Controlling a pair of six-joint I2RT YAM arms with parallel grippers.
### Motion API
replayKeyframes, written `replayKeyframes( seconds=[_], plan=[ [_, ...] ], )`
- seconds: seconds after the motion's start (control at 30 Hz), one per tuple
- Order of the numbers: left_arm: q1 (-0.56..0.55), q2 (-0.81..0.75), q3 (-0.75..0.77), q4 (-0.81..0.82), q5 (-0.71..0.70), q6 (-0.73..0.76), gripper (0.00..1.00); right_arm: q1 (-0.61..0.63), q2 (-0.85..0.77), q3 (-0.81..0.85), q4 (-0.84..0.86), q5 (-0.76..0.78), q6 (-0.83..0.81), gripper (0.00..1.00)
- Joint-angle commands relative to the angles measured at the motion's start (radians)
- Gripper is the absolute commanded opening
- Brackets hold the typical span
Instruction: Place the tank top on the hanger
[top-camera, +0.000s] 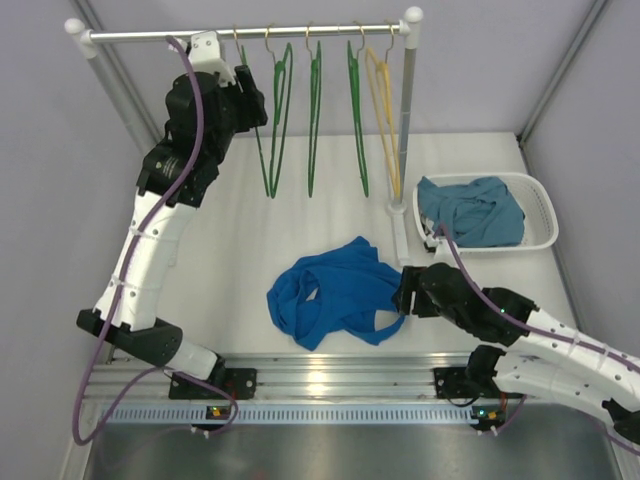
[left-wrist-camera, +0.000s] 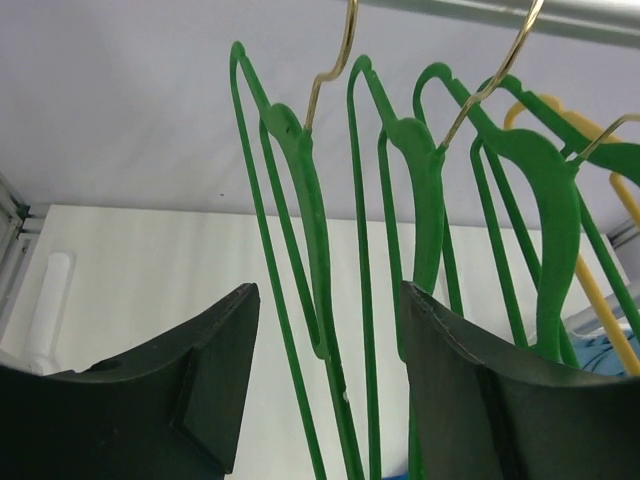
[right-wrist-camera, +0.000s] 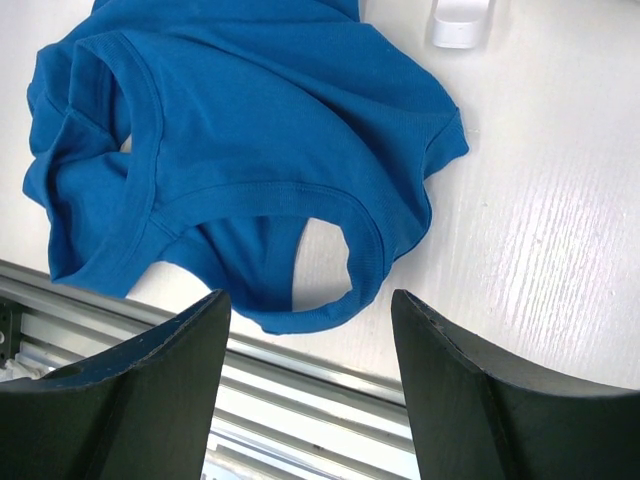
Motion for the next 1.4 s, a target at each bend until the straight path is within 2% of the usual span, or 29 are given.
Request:
replayKeyframes(
  seconds=[0.0,0.3,0.43,0.77,1.1,1.37],
  plan=[
    [0.004,0.020,0.036,-0.016,0.021,0.023,0.62,0.016,-0.021,0.005,-0.012,0.020,0.008,0.66],
    [0.004,0.048,-0.011,-0.011,-0.012,0.035,0.55,0.016,-0.039,-0.018,-0.012,0.014,0.012,0.66],
    [0.006,0.059,-0.019,-0.022,-0.025,0.032,0.47,0.016,-0.044,-0.024,-0.015,0.015,0.012,0.66],
    [0.004,0.076,-0.021,-0.039,-0.055,0.038,0.36,0.016,-0.041,-0.034,-0.011,0.015,0.009,0.66],
    [0.004,0.085,-0.025,-0.056,-0.095,0.053,0.29,0.016,-0.041,-0.041,-0.003,0.015,0.002,0.66],
    [0.004,0.097,0.001,-0.057,-0.107,0.085,0.13,0.016,-0.036,-0.040,-0.003,0.020,-0.006,0.66]
  ],
)
